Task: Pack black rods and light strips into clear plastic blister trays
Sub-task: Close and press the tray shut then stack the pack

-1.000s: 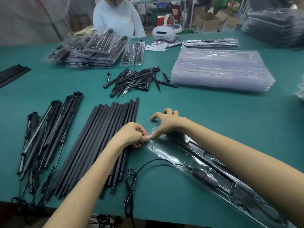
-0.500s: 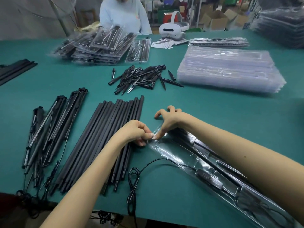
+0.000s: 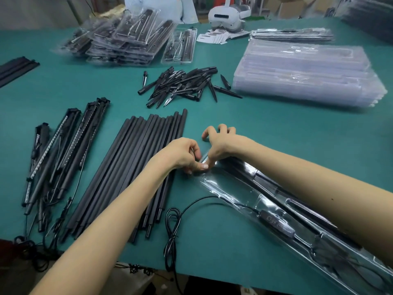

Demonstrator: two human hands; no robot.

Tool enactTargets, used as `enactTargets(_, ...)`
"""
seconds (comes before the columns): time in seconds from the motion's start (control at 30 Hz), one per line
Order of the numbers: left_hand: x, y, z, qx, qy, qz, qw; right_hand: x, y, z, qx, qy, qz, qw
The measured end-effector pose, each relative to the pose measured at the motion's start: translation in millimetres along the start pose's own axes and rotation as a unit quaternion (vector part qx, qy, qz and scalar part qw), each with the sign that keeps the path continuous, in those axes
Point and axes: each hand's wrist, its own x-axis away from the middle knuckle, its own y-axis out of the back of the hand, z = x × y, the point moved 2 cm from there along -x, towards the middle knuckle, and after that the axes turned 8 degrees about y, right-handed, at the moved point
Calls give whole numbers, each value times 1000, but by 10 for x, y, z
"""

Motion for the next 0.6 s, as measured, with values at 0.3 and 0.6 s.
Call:
enactTargets(0.3, 37, -47, 65, -27, -1, -22, 999, -50, -45, -56, -28, 9, -1, 1000)
enactTargets(0.6, 228, -75, 55, -44, -41, -63, 996, 188, 101, -264, -344, 107, -89, 929)
